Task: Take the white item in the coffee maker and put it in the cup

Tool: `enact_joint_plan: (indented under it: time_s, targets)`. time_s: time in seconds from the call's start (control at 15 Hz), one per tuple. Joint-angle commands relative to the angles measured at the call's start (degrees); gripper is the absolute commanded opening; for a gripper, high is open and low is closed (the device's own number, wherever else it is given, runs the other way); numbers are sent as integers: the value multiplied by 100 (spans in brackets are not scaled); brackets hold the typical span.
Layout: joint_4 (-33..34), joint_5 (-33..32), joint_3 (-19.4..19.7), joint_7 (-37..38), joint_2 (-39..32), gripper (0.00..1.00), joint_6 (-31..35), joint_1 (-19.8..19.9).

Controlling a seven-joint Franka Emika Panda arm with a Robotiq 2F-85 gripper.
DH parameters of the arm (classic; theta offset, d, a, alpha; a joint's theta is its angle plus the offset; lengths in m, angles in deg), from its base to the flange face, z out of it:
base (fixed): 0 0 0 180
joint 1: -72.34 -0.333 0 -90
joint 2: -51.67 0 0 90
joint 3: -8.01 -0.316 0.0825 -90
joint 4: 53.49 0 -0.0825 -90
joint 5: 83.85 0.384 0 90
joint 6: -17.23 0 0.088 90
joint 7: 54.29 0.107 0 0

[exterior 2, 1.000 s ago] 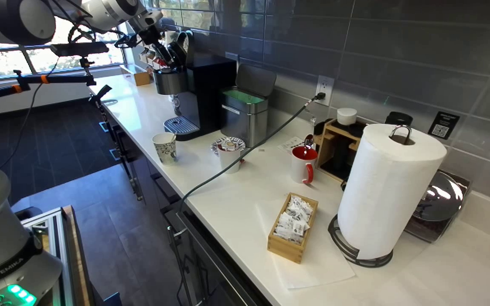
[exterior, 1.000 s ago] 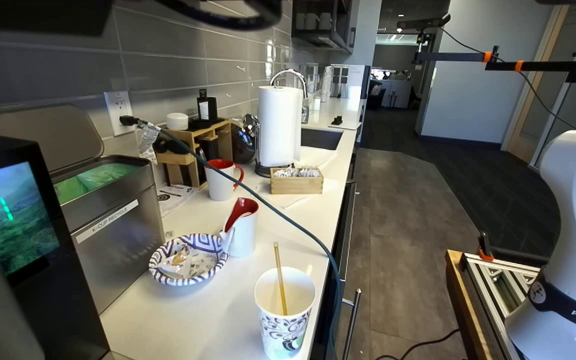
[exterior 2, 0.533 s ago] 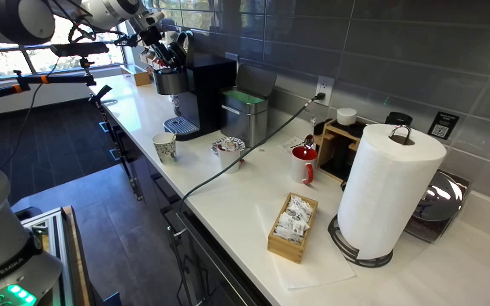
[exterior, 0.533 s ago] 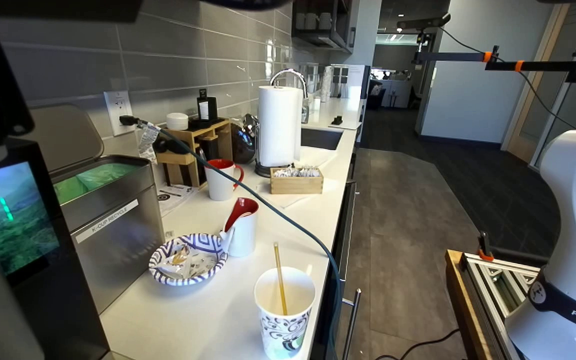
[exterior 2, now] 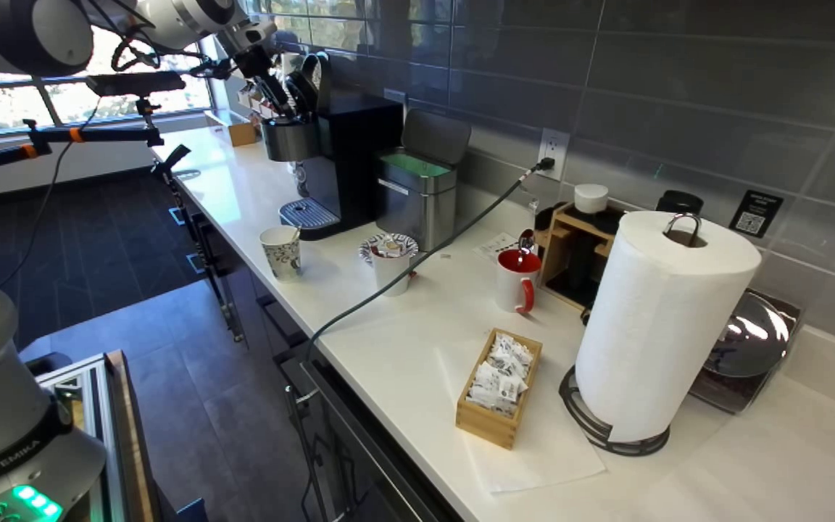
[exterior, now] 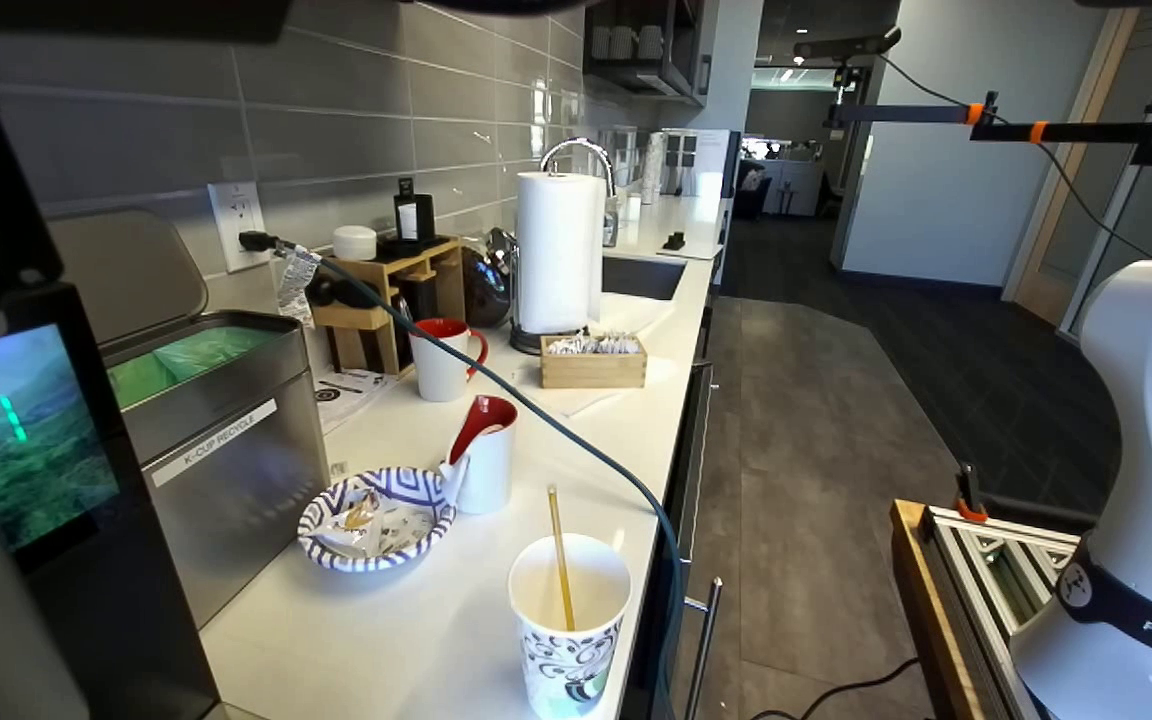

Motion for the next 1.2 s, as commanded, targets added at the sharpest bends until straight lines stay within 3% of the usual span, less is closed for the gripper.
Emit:
enact_joint_plan:
  time_s: [0.0, 0.6, 0.8, 0.93, 1.0, 1.13]
  targets:
    - [91, 196, -77, -44, -21, 98, -139, 3]
    - [44, 149, -81, 29, -69, 83, -4, 21]
    - [32, 183, -86, 24, -100, 73, 13, 42]
    - [32, 199, -94, 30, -105, 61, 44, 45]
    - [40, 210, -99, 32, -106, 45, 81, 41]
    - [62, 213, -114, 30, -104, 30, 130, 31]
